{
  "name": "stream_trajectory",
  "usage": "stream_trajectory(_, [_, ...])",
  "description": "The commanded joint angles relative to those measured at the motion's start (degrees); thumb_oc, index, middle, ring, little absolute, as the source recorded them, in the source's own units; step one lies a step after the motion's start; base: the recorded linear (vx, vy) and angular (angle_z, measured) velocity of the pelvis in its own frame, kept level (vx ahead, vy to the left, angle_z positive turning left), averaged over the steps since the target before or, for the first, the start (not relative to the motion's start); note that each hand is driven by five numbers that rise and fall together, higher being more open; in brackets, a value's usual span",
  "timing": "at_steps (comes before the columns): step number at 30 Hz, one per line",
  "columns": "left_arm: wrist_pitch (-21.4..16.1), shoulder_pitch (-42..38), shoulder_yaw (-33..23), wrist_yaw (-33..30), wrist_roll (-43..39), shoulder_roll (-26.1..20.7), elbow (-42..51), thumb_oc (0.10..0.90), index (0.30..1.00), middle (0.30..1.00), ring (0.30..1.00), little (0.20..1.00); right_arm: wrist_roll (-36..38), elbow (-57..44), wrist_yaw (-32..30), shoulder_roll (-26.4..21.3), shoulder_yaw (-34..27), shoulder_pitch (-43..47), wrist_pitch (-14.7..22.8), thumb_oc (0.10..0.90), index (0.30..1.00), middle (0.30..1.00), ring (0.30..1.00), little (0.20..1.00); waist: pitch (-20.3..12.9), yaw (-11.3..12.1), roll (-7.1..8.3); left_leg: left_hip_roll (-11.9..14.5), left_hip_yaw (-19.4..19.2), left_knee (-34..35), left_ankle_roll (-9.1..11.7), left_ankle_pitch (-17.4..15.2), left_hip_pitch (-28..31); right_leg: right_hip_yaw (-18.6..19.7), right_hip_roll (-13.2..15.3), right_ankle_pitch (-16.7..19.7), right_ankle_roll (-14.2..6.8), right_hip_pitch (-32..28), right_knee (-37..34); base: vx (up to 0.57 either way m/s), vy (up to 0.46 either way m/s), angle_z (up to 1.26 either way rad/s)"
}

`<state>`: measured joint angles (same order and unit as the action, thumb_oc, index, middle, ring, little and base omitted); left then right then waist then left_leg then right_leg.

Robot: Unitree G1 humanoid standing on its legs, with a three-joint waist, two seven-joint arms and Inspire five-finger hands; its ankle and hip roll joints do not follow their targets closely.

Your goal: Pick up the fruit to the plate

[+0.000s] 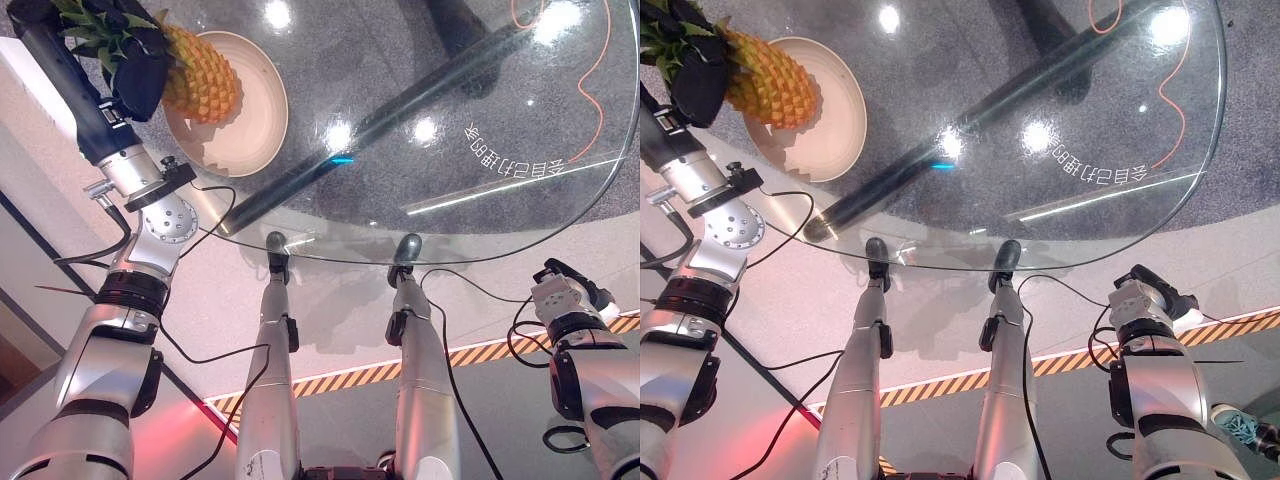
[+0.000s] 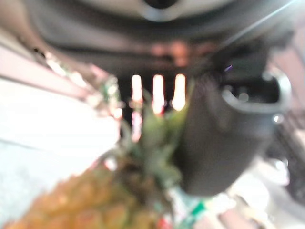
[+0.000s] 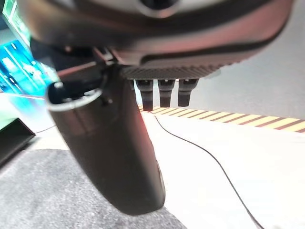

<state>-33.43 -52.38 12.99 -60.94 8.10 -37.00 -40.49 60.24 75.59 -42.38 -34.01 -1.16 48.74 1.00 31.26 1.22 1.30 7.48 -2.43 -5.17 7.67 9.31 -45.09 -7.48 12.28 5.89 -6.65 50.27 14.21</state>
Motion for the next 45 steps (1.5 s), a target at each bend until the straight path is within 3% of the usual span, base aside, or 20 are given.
stream_trajectory(1, [-3.1,-5.6,-2.4,-4.9,2.4,-2.5,3.3,0.1,0.3,0.3,0.3,0.2,1.0,4.0,0.4,-6.2,1.8,-4.6,-1.1,0.8,0.9,0.9,0.9,0.9,-1.5,-0.4,-1.06,-2.1,1.0,-5.3,-0.3,-6.2,-1.8,-2.1,-1.9,-2.0,-1.3,-3.2,-2.4,0.0,0.0,0.0])
stream_trajectory(9, [-3.4,-4.6,-2.5,-4.9,2.9,-1.9,3.2,0.1,0.3,0.3,0.3,0.2,0.4,4.2,2.8,-5.6,2.1,-5.0,-1.9,0.8,0.9,0.9,0.9,0.9,-1.5,-0.3,-0.87,-2.0,1.0,-5.3,-0.2,-6.0,-1.7,-2.2,-1.9,-2.0,-1.3,-3.3,-2.3,0.0,0.0,0.0])
stream_trajectory(34, [-6.1,-5.6,-1.2,-1.9,1.8,-1.0,4.3,0.103,0.302,0.302,0.302,0.203,-1.4,3.6,1.5,-5.5,2.6,-3.2,-0.2,0.8,0.9,0.9,0.9,0.9,-1.5,-0.3,-0.78,-1.8,0.8,-5.2,0.1,-5.8,-1.9,-2.3,-1.8,-1.9,-1.6,-3.0,-2.1,0.0,0.0,0.0])
stream_trajectory(36, [-6.4,-5.6,-1.0,-1.7,1.9,-0.7,4.3,0.256,0.434,0.434,0.434,0.356,-1.4,3.7,1.5,-5.5,2.7,-3.0,-0.2,0.8,0.9,0.9,0.9,0.9,-1.5,-0.3,-0.75,-1.8,0.8,-5.3,0.0,-5.8,-2.0,-2.3,-1.7,-1.9,-1.6,-2.9,-1.9,0.0,0.0,0.0])
stream_trajectory(37, [-6.4,-5.6,-0.9,-1.6,1.9,-0.6,4.3,0.295,0.467,0.467,0.467,0.395,-1.4,3.7,1.5,-5.6,2.8,-2.9,-0.3,0.8,0.9,0.9,0.9,0.9,-1.5,-0.3,-0.73,-1.8,0.8,-5.4,0.1,-5.9,-2.0,-2.3,-1.8,-1.9,-1.6,-2.9,-1.9,0.0,0.0,0.0])
stream_trajectory(38, [-6.5,-5.6,-0.8,-1.4,1.8,-0.6,4.4,0.295,0.467,0.467,0.467,0.395,-1.4,3.7,1.3,-5.6,2.9,-2.8,-0.2,0.8,0.9,0.9,0.9,0.9,-1.5,-0.3,-0.75,-1.8,0.8,-5.4,0.0,-5.9,-2.0,-2.3,-1.8,-1.9,-1.6,-2.9,-1.9,0.0,0.0,0.0])
stream_trajectory(40, [-6.6,-5.4,-0.7,-1.4,1.7,-0.7,4.6,0.383,0.542,0.542,0.542,0.483,-1.4,3.6,1.1,-5.6,2.8,-2.9,-0.3,0.8,0.9,0.9,0.9,0.9,-1.5,-0.3,-0.75,-1.8,0.7,-5.4,0.0,-5.9,-2.0,-2.2,-1.8,-1.9,-1.6,-2.9,-1.9,0.0,0.0,0.0])
stream_trajectory(44, [-6.7,-5.1,-0.8,-1.2,1.6,-0.7,4.6,0.427,0.58,0.58,0.58,0.527,-1.3,3.7,1.2,-5.5,2.8,-3.2,0.0,0.8,0.9,0.9,0.9,0.9,-1.5,-0.3,-0.76,-1.8,0.6,-5.6,0.0,-5.9,-1.8,-2.3,-1.7,-1.9,-1.5,-3.2,-1.9,0.0,0.0,0.0])
stream_trajectory(45, [-6.7,-5.0,-0.7,-1.1,1.4,-0.8,4.7,0.476,0.622,0.622,0.622,0.576,-1.3,3.7,1.3,-5.5,2.8,-3.2,0.1,0.8,0.9,0.9,0.9,0.9,-1.5,-0.3,-0.79,-1.8,0.6,-5.6,0.0,-6.0,-1.8,-2.3,-1.7,-1.9,-1.6,-3.2,-2.0,0.0,0.0,0.0])
